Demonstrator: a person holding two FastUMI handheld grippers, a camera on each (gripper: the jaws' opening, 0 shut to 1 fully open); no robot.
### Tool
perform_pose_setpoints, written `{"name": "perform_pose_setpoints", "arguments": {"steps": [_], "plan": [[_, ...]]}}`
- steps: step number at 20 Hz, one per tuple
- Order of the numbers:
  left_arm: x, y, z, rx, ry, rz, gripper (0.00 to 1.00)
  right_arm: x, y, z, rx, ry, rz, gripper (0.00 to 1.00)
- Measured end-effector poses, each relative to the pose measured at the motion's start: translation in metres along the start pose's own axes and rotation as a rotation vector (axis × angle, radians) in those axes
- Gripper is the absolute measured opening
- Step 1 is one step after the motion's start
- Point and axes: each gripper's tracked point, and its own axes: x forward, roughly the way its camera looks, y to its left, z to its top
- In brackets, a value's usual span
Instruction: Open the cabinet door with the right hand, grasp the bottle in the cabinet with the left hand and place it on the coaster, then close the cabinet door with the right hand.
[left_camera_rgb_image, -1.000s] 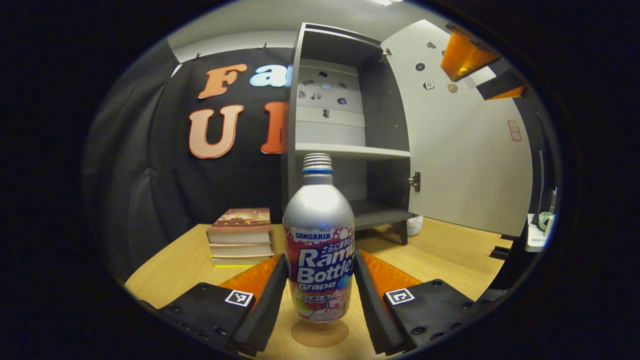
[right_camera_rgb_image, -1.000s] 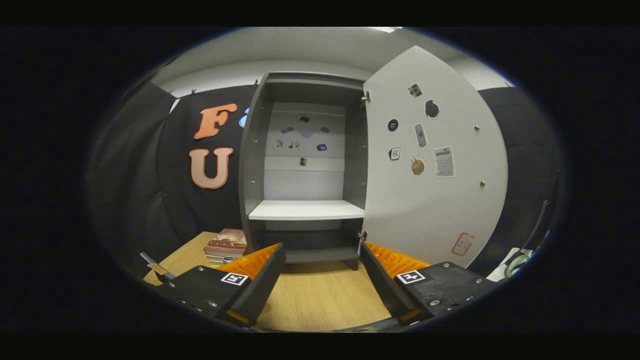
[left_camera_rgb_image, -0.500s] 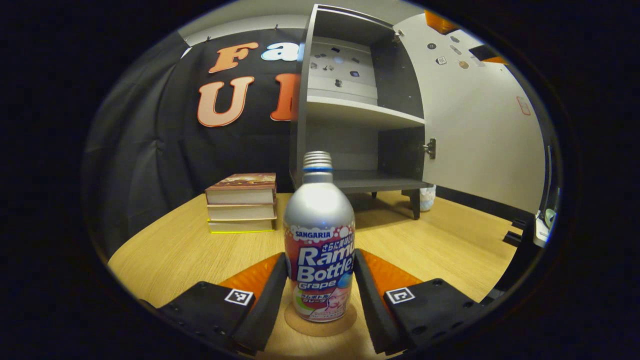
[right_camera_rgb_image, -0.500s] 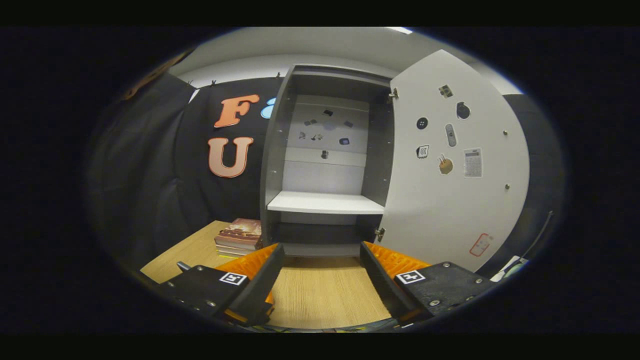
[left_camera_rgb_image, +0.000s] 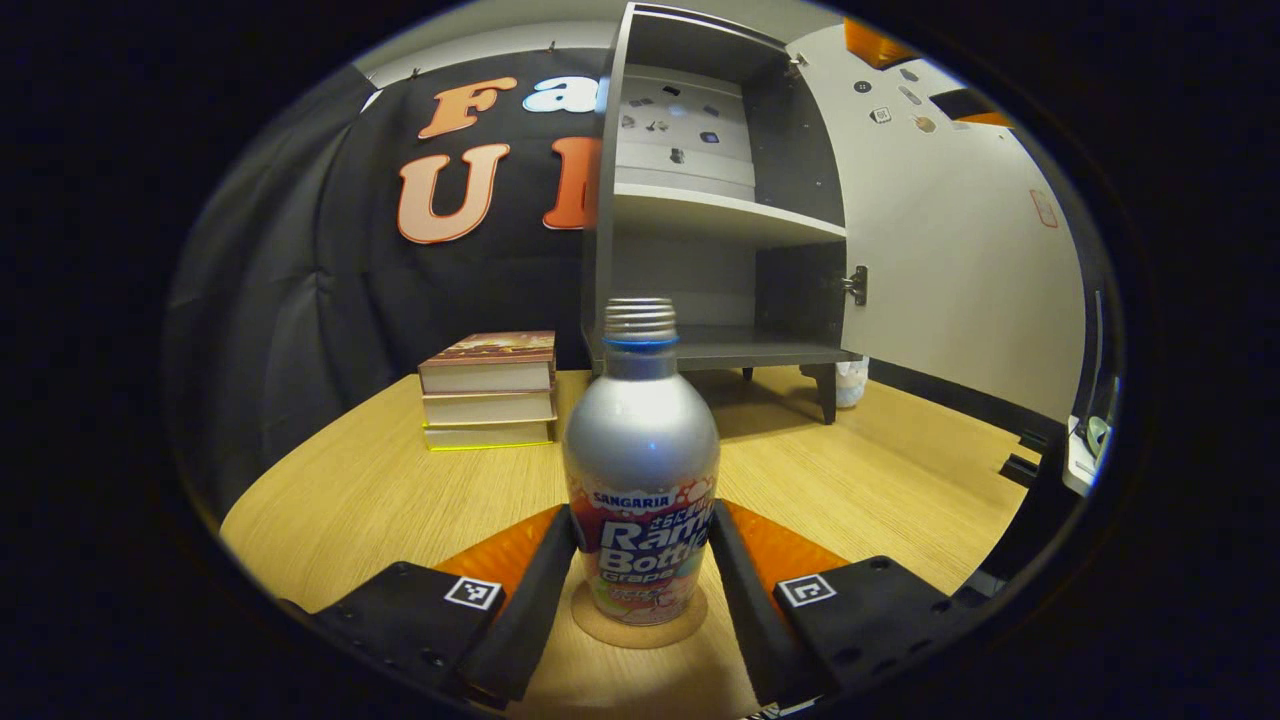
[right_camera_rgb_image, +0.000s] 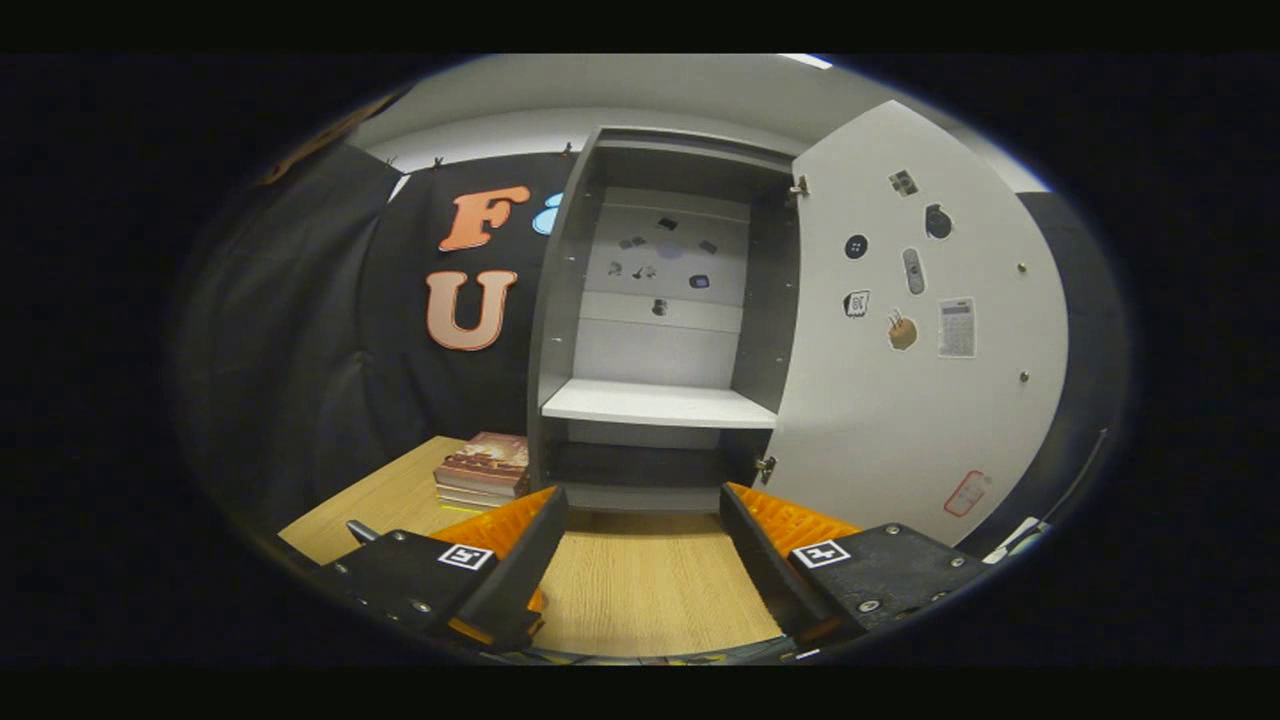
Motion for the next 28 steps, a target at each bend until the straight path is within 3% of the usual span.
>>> {"name": "perform_pose_setpoints", "arguments": {"steps": [7,12,23,28], "plan": [[-0.001,0.0,-0.012,-0.016,0.073,-0.025,0.87,-0.006,-0.005,-0.002,0.046,0.003,-0.02,0.93],[0.001,0.001,0.005,0.023,0.051,-0.039,0.96,-0.012,-0.011,-0.003,0.07,-0.004,-0.041,0.93],[0.005,0.006,0.146,0.062,-0.161,0.012,0.96,-0.022,-0.049,0.031,0.088,-0.115,-0.007,0.93],[-0.009,-0.008,0.204,0.054,-0.22,0.006,0.96,-0.041,-0.088,0.058,0.053,-0.207,-0.041,0.93]]}}
